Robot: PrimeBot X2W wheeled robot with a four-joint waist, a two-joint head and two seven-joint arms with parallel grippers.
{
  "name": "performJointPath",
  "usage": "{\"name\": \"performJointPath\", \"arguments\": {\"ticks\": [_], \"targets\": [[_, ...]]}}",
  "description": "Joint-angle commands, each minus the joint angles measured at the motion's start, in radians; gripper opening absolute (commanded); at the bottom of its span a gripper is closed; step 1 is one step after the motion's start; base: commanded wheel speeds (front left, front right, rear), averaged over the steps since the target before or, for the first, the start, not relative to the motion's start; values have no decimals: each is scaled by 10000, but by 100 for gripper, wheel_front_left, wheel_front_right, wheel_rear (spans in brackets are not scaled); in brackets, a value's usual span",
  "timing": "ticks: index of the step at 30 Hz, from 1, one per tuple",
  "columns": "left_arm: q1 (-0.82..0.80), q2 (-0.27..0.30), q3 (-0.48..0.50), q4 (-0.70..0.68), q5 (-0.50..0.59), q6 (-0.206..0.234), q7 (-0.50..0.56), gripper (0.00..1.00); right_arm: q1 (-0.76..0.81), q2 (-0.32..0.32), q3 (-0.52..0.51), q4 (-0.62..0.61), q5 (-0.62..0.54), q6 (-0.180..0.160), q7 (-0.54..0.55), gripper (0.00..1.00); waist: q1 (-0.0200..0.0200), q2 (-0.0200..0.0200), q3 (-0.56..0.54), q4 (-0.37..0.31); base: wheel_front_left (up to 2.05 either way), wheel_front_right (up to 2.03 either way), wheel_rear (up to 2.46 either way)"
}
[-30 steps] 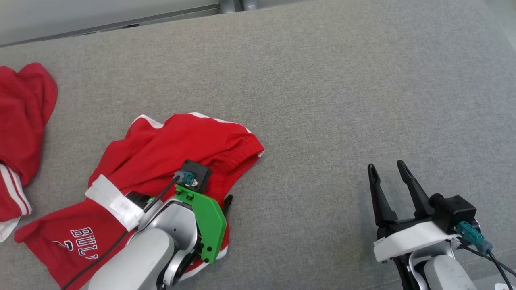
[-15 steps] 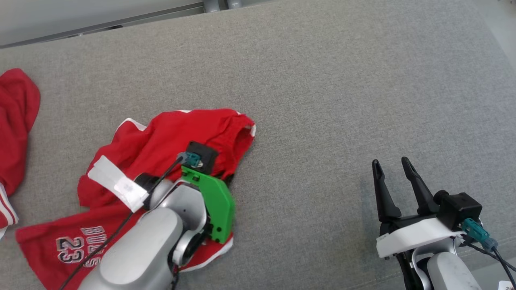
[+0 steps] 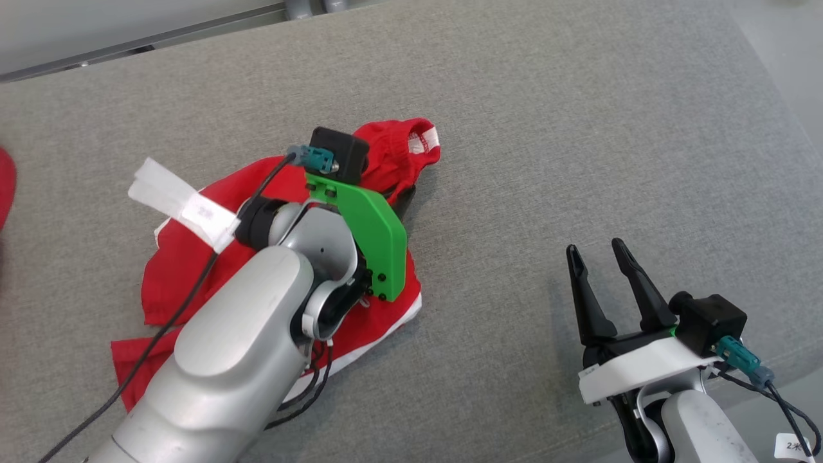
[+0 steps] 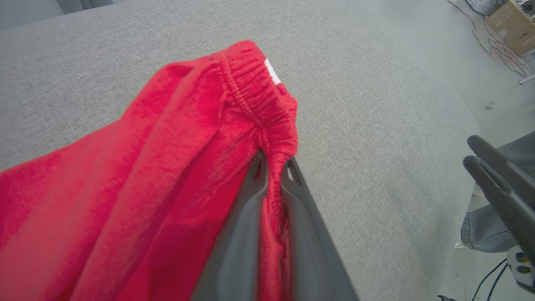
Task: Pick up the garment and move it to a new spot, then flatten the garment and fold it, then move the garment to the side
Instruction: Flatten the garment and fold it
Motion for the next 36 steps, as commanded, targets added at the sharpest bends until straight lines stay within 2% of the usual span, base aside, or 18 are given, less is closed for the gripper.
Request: {"name": "performJointPath", "arguments": {"ticks": [1, 7, 12, 13, 14, 15, 16, 20, 26, 30, 36], "targets": [[-491, -172, 54, 190, -154, -117, 114, 0, -108, -25, 55, 17, 93, 1, -31, 100, 0, 81, 345, -579, 0, 0, 0], [-1330, -610, 131, 471, -673, -743, 537, 0, -94, -19, 247, 52, 416, 1, -31, 100, 0, 81, 737, -1474, 0, 0, 0], [-1719, -757, 200, 858, -376, -967, -176, 0, 49, -16, 366, 36, 592, 1, -31, 100, 0, 81, 978, -2002, 0, 0, 0], [-1716, -695, 165, 1107, -239, -968, -371, 28, 49, -14, 404, 19, 636, 1, -31, 100, 0, 81, 1023, -2095, 0, 0, 0], [-1686, -630, 105, 1360, -96, -1024, -542, 43, 34, -16, 445, 5, 664, 1, -31, 100, 0, 81, 1065, -2190, 0, 0, 0], [-1585, -602, 70, 1619, -20, -1041, -704, 80, 24, -16, 458, -8, 711, 1, -31, 100, 0, 81, 1081, -2267, 0, 0, 0], [-1493, -562, 31, 1898, 47, -1061, -833, 100, 29, -19, 453, -9, 733, 1, -31, 100, 0, 81, 1093, -2333, 0, 0, 0], [-1509, -132, -296, 3136, 719, -1261, -1602, 100, 84, -18, 345, -21, 741, 1, -31, 100, 0, 81, 1111, -2405, 0, 0, 0], [-1986, 187, -635, 3973, 1457, -1375, -2405, 100, 127, -17, 140, -8, 523, 1, -31, 100, 0, 81, 996, -2079, 0, 0, 0], [-2057, 100, -731, 4517, 1546, -1628, -2856, 100, 40, -24, 94, 17, 380, 1, -31, 100, 0, 81, 848, -1734, 0, 0, 0], [-1985, -523, -708, 4852, 1121, -1956, -3541, 100, -6, -25, -50, 87, 72, 1, -31, 100, 0, 81, 577, -1158, 0, 0, 0]]}}
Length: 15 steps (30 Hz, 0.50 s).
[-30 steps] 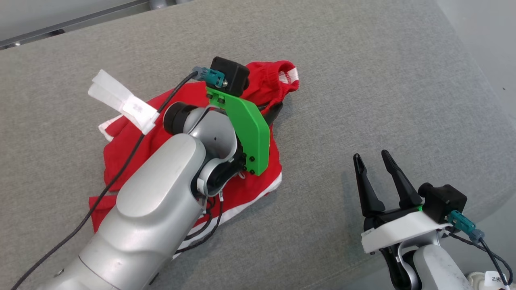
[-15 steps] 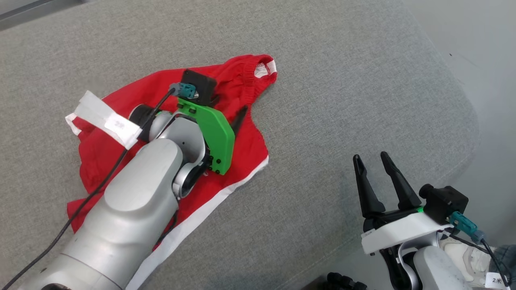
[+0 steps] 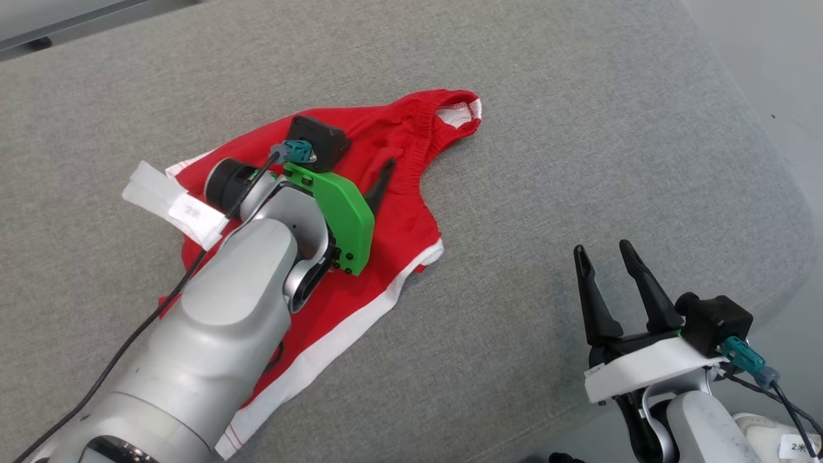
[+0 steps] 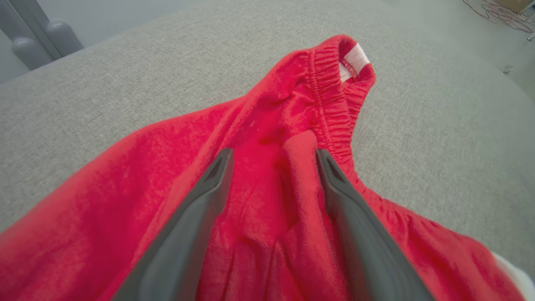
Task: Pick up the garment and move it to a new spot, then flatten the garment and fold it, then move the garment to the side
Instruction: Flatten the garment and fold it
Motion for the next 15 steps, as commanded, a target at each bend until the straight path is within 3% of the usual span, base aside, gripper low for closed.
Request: {"name": "performJointPath", "arguments": {"ticks": [1, 9, 15], "targets": [[-22, -140, 85, -2, -179, -69, -162, 100, -13, -24, -42, 39, -112, 1, -31, 100, -1, 81, -250, 385, 0, 0, 0], [260, -673, 79, -661, -759, -196, -683, 100, 224, -28, -288, 74, -433, 1, -31, 100, -1, 81, -765, 1096, 0, 0, 0], [846, -421, 426, -1765, -977, 311, -1178, 100, 490, -28, -578, -125, -793, 1, -31, 100, -1, 81, -1258, 1701, 0, 0, 0]]}}
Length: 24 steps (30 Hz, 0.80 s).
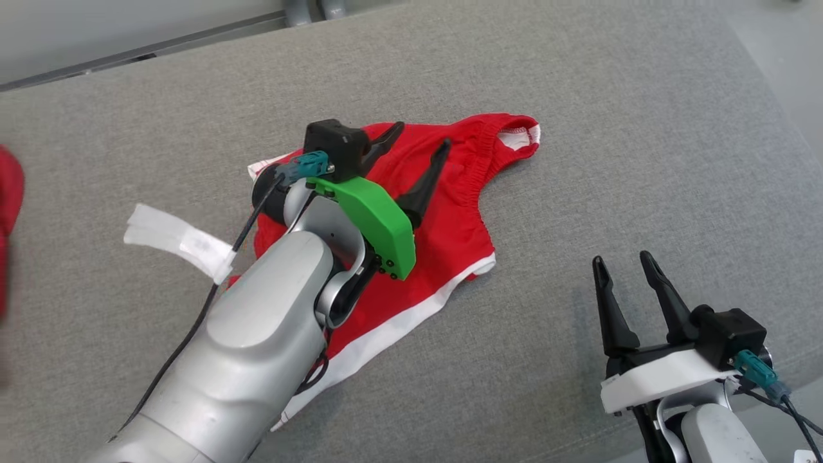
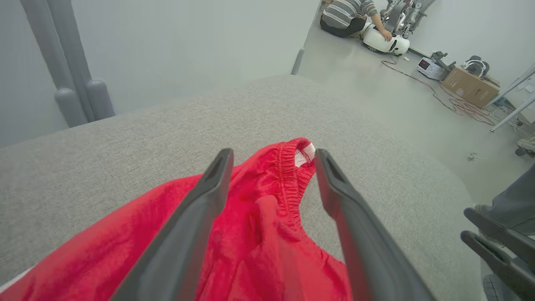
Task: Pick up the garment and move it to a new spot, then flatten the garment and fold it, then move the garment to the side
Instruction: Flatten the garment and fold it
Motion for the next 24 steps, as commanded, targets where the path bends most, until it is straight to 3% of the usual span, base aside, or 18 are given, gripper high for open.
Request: {"name": "performJointPath", "arguments": {"ticks": [1, 13, 19, 24], "targets": [[333, 244, 117, -264, -42, 203, -144, 100, 169, -30, -114, -101, -164, 1, -29, 100, 0, 81, -496, 545, 0, 0, 0], [3357, 2521, 1044, -2661, -48, 1775, -1418, 100, 547, -29, -504, -905, -1022, 1, -29, 100, 0, 81, -1491, 1944, 0, 0, 0], [4635, 3125, 1560, -3132, -182, 2343, -1908, 100, 816, -116, -713, -1007, -1167, 1, -29, 100, 0, 81, -1790, 2481, 0, 0, 0], [5645, 3612, 1824, -3449, 5, 2572, -2155, 100, 1023, -236, -796, -910, -1222, 1, -29, 100, 0, 81, -2000, 2763, 0, 0, 0]]}}
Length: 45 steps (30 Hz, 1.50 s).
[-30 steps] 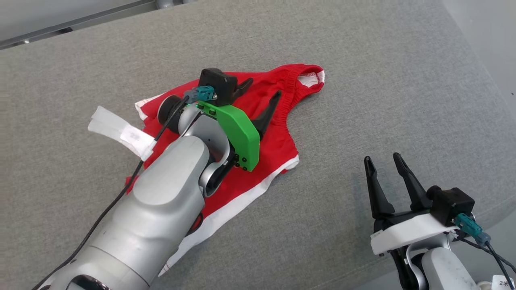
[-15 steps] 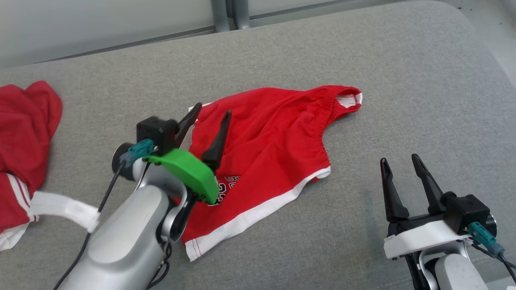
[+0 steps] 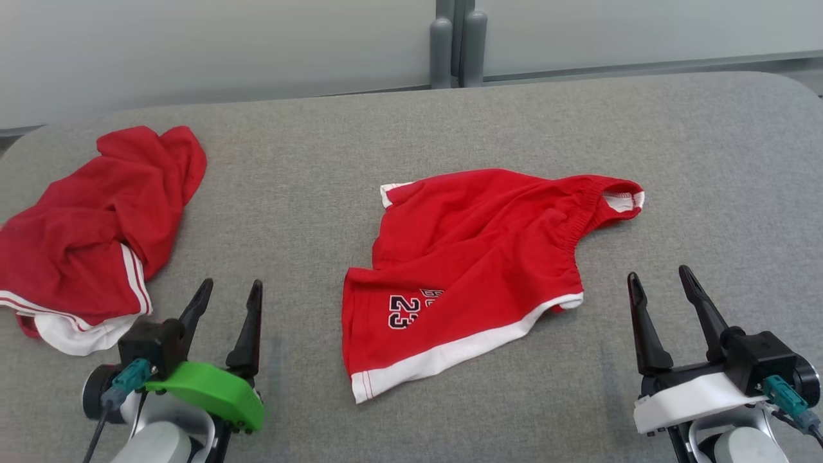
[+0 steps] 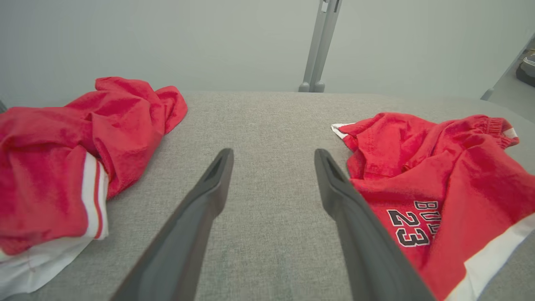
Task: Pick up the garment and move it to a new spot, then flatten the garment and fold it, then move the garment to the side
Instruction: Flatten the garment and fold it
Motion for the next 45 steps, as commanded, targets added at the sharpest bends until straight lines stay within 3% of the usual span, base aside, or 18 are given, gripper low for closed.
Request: {"name": "performJointPath", "arguments": {"ticks": [1, 7, 11, 22, 33, 45], "targets": [[209, 92, 65, -65, 68, -13, -92, 100, 196, -45, -13, 48, -56, 1, -31, 100, 0, 81, -314, 289, 0, 0, 0], [1651, 282, 1106, -659, 491, 52, -159, 100, 628, -196, -119, 389, -134, -1, -31, 100, 0, 81, -655, 327, 0, 0, 0], [2720, 93, 2162, -1133, 1044, -204, -158, 100, 834, -168, -140, 589, -162, 1, -31, 100, 0, 81, -849, 275, 0, 0, 0], [4698, -1113, 4451, -1800, 2252, -1256, -160, 100, 950, -128, -11, 817, -66, 1, -31, 100, 0, 81, -1163, 79, 0, 0, 0], [4464, -1737, 5072, -1527, 2981, -2554, -150, 100, 795, -144, -34, 861, -138, 1, -31, 100, 0, 81, -1076, 155, 0, 0, 0], [4099, -2000, 5037, -1187, 3199, -2969, -151, 100, 545, -107, 118, 930, -217, 1, -31, 100, 0, 81, -885, -19, 0, 0, 0]]}}
